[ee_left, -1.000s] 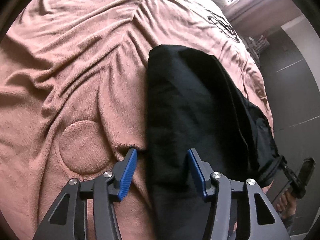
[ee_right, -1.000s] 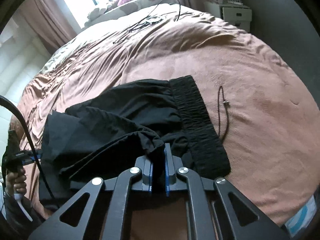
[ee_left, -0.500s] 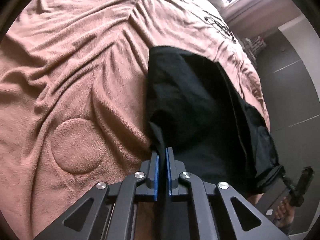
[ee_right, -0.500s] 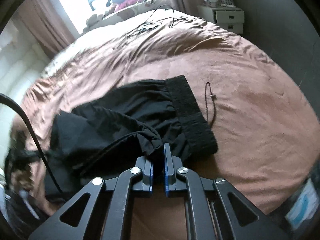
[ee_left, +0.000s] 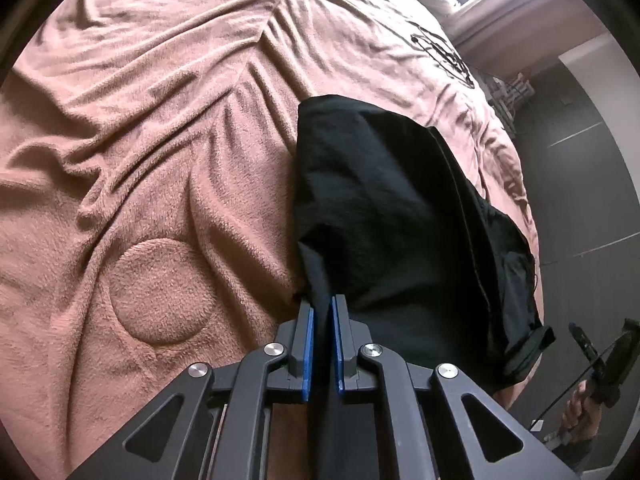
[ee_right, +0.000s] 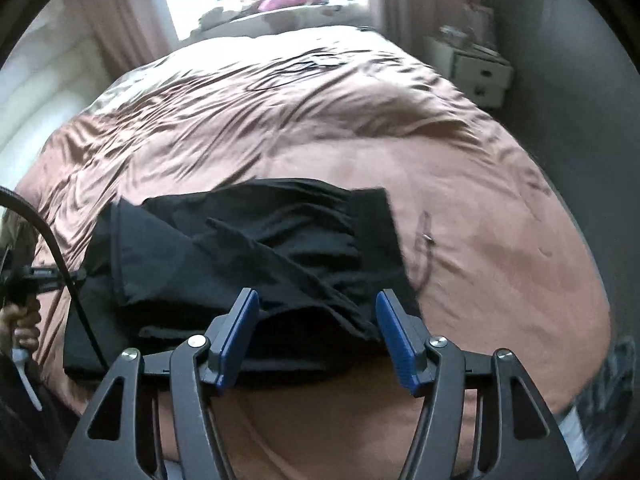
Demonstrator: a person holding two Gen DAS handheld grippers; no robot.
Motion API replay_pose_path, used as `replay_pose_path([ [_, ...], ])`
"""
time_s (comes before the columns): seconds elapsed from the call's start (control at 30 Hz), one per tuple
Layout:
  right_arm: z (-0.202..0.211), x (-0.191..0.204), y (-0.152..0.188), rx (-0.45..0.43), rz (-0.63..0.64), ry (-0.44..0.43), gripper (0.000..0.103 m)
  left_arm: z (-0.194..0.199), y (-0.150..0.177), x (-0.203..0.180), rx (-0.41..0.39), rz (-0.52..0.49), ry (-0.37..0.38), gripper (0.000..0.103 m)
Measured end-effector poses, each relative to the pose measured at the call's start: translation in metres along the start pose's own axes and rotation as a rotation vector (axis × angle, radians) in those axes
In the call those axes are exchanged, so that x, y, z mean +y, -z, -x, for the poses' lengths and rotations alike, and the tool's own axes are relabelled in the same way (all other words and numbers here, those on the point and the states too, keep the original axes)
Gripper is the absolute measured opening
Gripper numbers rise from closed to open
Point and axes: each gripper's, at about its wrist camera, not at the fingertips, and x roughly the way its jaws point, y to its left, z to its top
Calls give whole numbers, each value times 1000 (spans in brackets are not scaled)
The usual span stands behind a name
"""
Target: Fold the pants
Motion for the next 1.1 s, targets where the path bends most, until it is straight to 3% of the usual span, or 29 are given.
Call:
replay_pose_path([
  [0.23, -59, 24, -25, 81, 124, -72, 59, 0, -1, 0, 2, 7, 4, 8],
  [0.53, -123, 43, -61, 154, 227, -102, 59, -5, -2, 2, 7, 28, 11, 8],
  [0.87, -173, 64, -68, 253, 312, -147, 59, 3, -6, 19, -3, 104, 68, 8],
  [0.93, -179, 67, -66, 269, 331, -151, 47, 7, -8, 21, -12, 108, 70, 8],
  [1.0, -181, 69, -67, 274, 342, -161, 18, 8, -8, 24, -11, 116, 72, 8],
  [1.1, -176, 71, -69, 243, 360, -142, 6, 8, -7, 24, -8, 117, 67, 8],
])
